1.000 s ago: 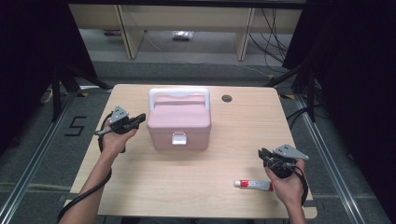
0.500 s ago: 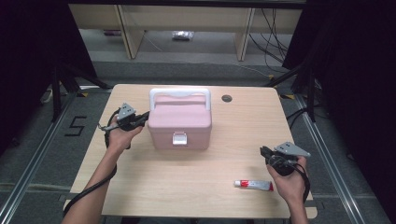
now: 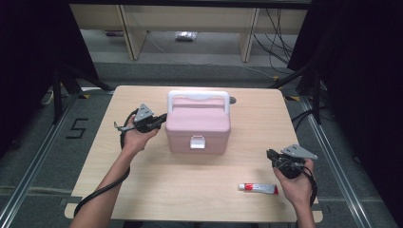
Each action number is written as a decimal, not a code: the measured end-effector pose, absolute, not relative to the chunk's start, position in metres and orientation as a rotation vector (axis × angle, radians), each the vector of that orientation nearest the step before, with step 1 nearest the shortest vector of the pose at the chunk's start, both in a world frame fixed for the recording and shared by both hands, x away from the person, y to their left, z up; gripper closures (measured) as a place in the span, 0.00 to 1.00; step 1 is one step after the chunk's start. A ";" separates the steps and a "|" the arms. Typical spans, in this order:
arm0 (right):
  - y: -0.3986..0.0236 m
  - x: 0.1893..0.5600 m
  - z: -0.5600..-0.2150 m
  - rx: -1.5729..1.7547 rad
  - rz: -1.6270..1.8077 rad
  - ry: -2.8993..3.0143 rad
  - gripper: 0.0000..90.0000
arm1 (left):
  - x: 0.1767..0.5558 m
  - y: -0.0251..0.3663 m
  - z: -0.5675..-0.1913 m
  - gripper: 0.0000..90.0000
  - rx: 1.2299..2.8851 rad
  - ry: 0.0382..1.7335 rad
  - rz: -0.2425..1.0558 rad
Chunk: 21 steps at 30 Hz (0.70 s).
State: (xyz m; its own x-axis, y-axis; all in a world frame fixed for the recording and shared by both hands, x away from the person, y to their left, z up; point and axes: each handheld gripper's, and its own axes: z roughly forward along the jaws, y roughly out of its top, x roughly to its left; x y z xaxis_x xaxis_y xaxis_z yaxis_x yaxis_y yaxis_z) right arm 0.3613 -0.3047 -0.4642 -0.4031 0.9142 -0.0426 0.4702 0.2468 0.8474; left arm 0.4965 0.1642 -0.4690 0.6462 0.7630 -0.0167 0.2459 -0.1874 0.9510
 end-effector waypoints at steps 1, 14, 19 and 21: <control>-0.303 0.359 -0.464 1.306 1.074 1.975 0.93 | 0.496 0.160 -0.468 1.00 1.754 0.812 0.574; -0.313 0.356 -0.462 1.301 1.058 1.962 0.93 | 0.501 0.114 -0.463 1.00 1.794 0.739 0.543; -0.315 0.356 -0.463 1.319 1.067 1.958 0.93 | 0.503 0.100 -0.462 1.00 1.805 0.716 0.533; -0.318 0.358 -0.463 1.282 1.046 1.964 0.93 | 0.504 0.095 -0.462 1.00 1.809 0.708 0.532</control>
